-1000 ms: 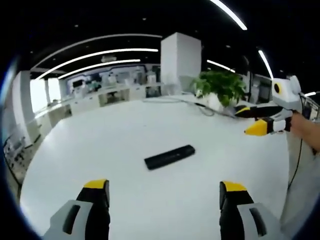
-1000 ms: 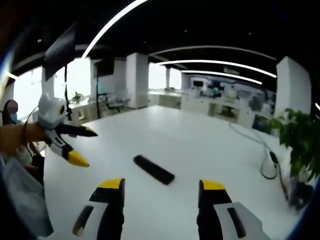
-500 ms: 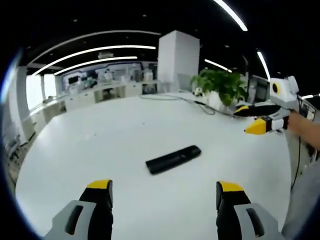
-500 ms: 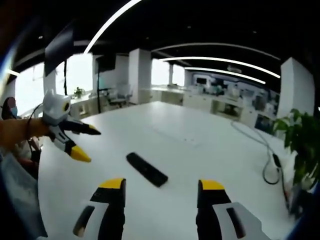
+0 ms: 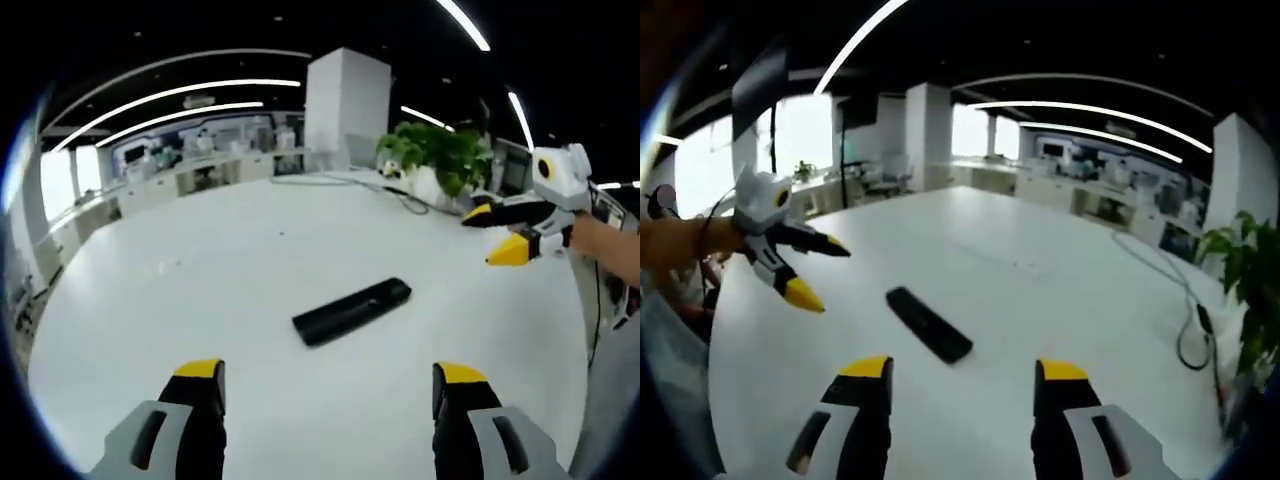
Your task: Press the specified remote control buttons in sequence, fully releasing each button before pressing the next.
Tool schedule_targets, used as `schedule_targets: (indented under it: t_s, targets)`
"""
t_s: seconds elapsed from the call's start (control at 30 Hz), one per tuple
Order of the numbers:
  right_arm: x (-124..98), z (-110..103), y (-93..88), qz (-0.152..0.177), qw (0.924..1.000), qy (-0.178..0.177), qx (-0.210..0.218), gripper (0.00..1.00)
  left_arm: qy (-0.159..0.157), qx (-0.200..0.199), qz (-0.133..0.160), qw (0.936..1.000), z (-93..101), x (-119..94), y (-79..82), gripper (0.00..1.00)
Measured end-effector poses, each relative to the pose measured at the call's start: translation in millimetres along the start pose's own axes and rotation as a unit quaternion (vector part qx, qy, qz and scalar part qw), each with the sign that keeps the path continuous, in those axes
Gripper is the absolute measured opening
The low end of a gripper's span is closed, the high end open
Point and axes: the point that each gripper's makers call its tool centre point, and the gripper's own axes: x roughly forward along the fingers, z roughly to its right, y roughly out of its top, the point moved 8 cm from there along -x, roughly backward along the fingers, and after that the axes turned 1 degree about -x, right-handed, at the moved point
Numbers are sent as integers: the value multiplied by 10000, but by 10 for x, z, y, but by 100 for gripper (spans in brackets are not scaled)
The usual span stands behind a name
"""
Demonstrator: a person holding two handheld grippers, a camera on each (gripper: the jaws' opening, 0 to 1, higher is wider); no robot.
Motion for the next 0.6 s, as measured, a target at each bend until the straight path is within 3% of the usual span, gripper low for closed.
schedule_targets:
  t_s: [0.6]
  targets:
    - [270,94,-84,-298,9988,353,-174,52,-285,307,-357,9985,-194,268,-25,86]
